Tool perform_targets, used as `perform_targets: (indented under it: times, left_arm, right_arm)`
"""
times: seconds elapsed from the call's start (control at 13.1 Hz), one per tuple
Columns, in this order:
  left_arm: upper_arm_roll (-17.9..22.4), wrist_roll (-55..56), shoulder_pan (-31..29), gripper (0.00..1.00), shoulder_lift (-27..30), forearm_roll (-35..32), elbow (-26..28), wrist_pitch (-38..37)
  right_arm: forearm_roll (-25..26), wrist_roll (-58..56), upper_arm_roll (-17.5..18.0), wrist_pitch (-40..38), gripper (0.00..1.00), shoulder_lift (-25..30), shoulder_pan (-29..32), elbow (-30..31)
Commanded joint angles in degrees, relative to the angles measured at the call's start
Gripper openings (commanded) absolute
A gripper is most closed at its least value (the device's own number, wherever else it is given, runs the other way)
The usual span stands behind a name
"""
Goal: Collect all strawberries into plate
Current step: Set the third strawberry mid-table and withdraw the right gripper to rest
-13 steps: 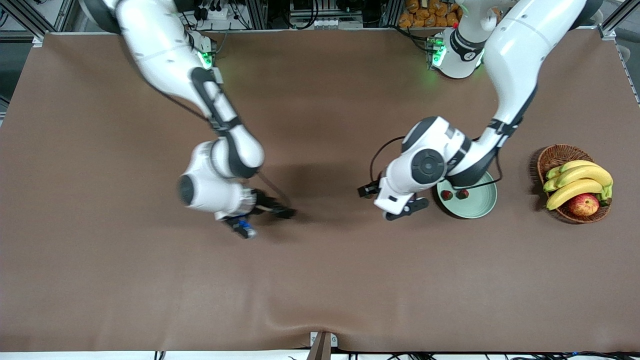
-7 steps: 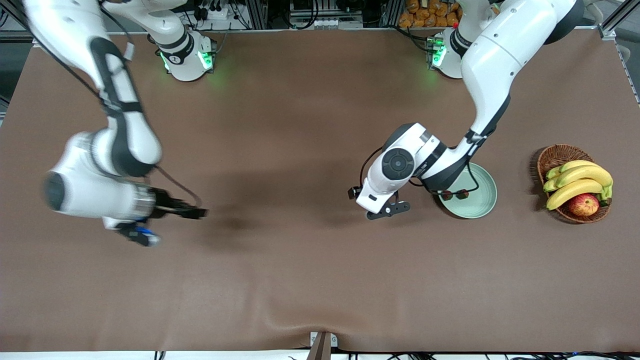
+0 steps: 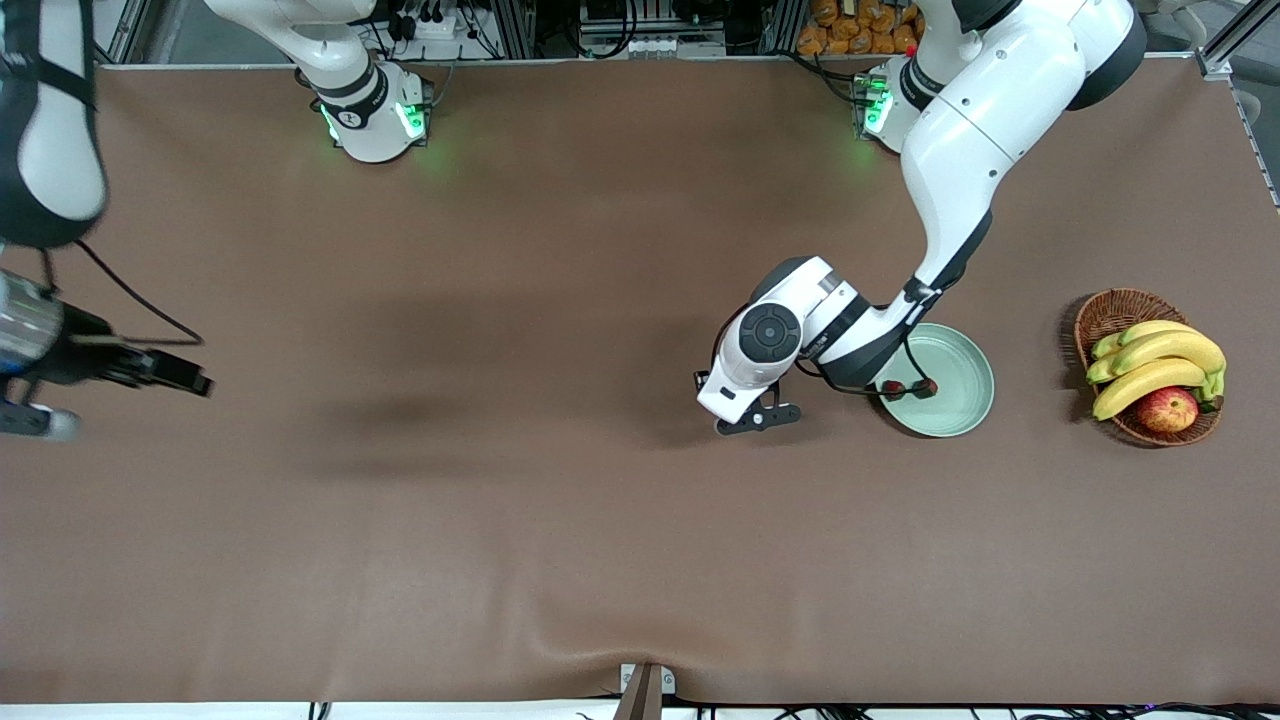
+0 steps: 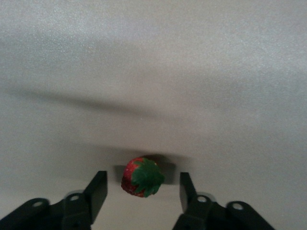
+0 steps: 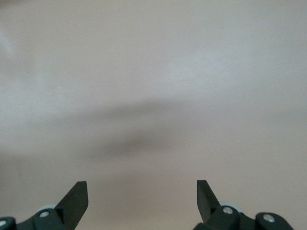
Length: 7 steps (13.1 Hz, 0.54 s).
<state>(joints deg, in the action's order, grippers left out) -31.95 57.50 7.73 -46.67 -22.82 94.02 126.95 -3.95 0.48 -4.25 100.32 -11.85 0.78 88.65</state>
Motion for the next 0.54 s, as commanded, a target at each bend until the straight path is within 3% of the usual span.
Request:
perform_targets:
  times: [0.0, 0.15, 0.31, 0.38, 0.46]
  left_arm:
    - [1.2, 0.3, 0.5, 0.60, -0.5, -2.9, -0.4, 0.9]
    - [1.2, 0.7, 0.5, 0.38, -0.5, -3.1, -0.3, 0.9]
    - [1.2, 0.7, 0.4, 0.07, -0.4, -3.1, -0.3, 0.9]
    - [1.2, 0.6, 0.4, 0.00, -0.2, -3.1, -0.3, 0.9]
    - [1.2, 0.0, -0.2, 0.00, 0.2, -3.1, -0.2, 0.8]
  right_arm:
    - [4.5, -2.3, 1.4, -6.5, 1.00, 5.2, 1.0, -0.1]
    - [4.1, -2.3, 1.4, -13.7, 1.00, 8.1, 0.9, -0.3]
    - [4.0, -2.4, 1.4, -16.1, 1.00, 8.5, 0.7, -0.2]
    - [4.0, -2.5, 1.4, -15.6, 1.00, 8.4, 1.0, 0.0]
    - [4.2, -2.6, 1.4, -14.0, 1.00, 8.6, 1.8, 0.7]
